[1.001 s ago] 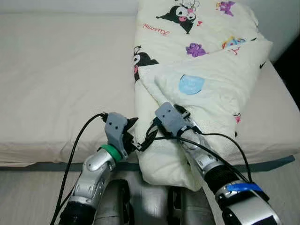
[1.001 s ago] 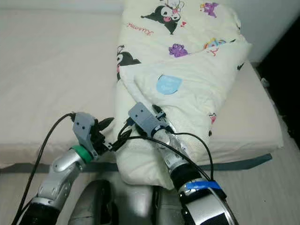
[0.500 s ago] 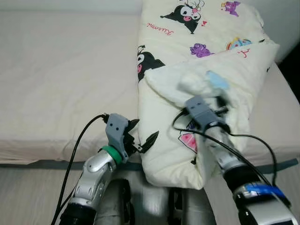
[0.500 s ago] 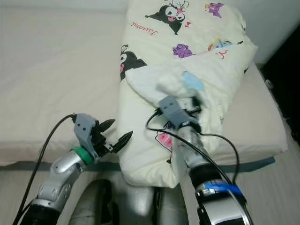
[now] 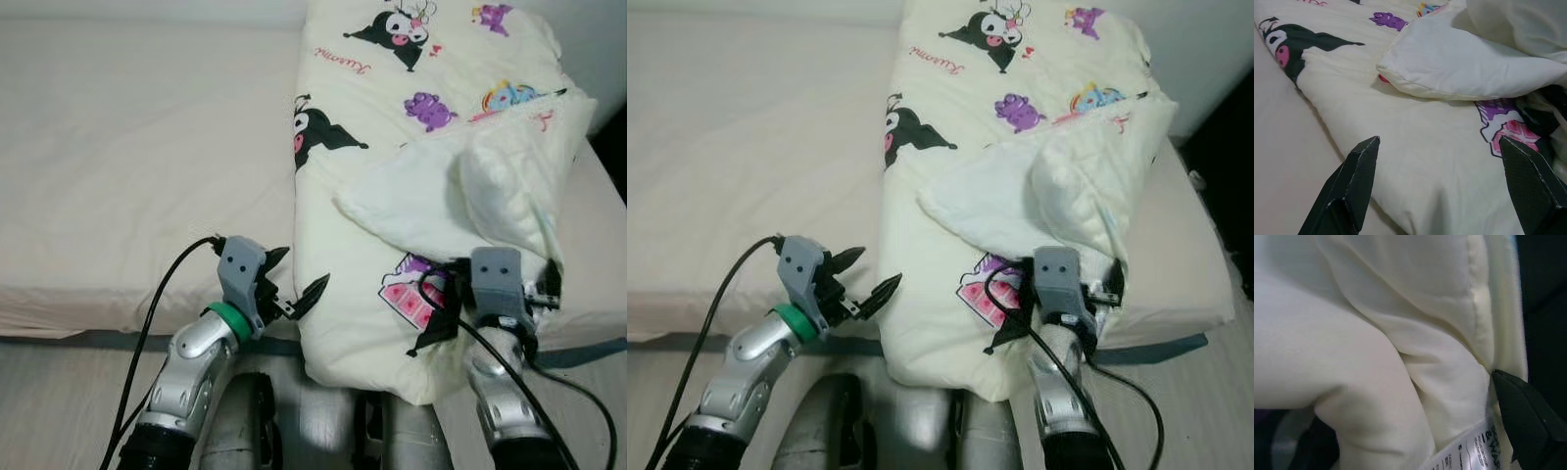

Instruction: Clean up the room

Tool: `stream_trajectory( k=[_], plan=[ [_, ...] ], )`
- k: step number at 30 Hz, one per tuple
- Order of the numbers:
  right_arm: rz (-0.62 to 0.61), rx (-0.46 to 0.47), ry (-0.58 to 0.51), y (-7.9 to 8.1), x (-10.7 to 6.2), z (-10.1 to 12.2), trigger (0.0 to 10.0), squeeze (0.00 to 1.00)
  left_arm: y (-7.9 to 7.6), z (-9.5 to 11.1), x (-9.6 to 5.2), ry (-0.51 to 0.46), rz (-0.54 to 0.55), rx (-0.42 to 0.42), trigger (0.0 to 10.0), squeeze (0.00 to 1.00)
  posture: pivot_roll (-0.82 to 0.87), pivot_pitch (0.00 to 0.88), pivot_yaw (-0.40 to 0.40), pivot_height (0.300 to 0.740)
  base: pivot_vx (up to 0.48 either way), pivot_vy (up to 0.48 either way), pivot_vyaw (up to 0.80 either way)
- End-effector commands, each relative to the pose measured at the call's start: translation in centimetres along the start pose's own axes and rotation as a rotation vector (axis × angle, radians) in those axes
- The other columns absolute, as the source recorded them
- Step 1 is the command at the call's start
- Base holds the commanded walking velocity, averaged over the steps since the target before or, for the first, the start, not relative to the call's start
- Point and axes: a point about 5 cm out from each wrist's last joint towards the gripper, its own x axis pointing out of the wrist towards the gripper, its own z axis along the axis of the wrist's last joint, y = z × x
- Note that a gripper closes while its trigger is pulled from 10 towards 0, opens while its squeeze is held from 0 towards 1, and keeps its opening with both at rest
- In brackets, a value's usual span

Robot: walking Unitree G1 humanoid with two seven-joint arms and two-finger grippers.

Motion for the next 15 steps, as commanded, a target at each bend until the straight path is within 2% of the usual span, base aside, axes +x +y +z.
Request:
stream_trajectory(
  k=[1, 3, 4, 6, 7, 10, 11, 12, 14, 15],
  plan=[
    [-0.042, 0.026, 0.007, -1.0, -0.7, -0.8, 10.0, 0.0, -0.3, -0.5, -0.4, 0.019, -0.011, -0.01, 10.0, 0.0, 0.0, 0.191, 0.048, 0.62, 0.0, 0.0, 0.0],
    [-0.038, 0.057, -0.061, -1.1, -0.8, 0.0, 10.0, 0.0, -0.3, -0.4, -0.3, 0.017, -0.012, -0.013, 10.0, 0.0, 0.0, 0.187, 0.049, 0.62, 0.0, 0.0, 0.0],
    [-0.038, 0.057, -0.061, -1.1, -0.8, 0.0, 10.0, 0.0, -0.3, -0.4, -0.3, 0.017, -0.012, -0.013, 10.0, 0.0, 0.0, 0.187, 0.049, 0.62, 0.0, 0.0, 0.0],
    [-0.01, 0.099, -0.143, -0.8, -0.7, 1.3, 10.0, 0.0, -0.2, -0.4, -0.2, 0.013, -0.011, -0.018, 10.0, 0.0, -0.01, 0.184, 0.049, 0.62, 0.0, 0.0, 0.0],
    [-0.01, 0.099, -0.143, -0.8, -0.7, 1.3, 10.0, 0.0, -0.2, -0.4, -0.2, 0.013, -0.011, -0.018, 10.0, 0.0, -0.01, 0.184, 0.049, 0.62, 0.0, 0.0, 0.0],
    [0.144, 0.122, -0.356, 0.6, -1.2, 4.7, 10.0, 0.0, -0.2, -0.1, 0.0, 0.004, -0.014, -0.02, 10.0, 0.0, -0.01, 0.176, 0.044, 0.62, 0.0, 0.0, 0.0],
    [0.19, 0.126, -0.402, 1.1, -1.5, 5.3, 10.0, 0.0, -0.2, -0.1, 0.0, 0.0, -0.013, -0.022, 10.0, 0.0, -0.01, 0.17, 0.04, 0.62, 0.0, 0.0, 0.0],
    [0.19, 0.126, -0.402, 1.1, -1.5, 5.3, 10.0, 0.0, -0.2, -0.1, 0.0, 0.0, -0.013, -0.022, 10.0, 0.0, -0.01, 0.17, 0.04, 0.62, 0.0, 0.0, 0.0],
    [0.319, 0.143, -0.502, 2.5, -2.3, 6.9, 10.0, 0.0, 0.1, 0.1, 0.1, -0.012, 0.003, -0.028, 10.0, 0.0, 0.0, 0.163, 0.032, 0.62, 0.0, 0.0, 0.0],
    [0.336, 0.145, -0.515, 2.7, -2.4, 7.1, 10.0, 0.0, 0.1, 0.1, 0.1, -0.014, 0.004, -0.028, 10.0, 0.0, 0.0, 0.163, 0.032, 0.62, 0.0, 0.0, 0.0]
  ],
)
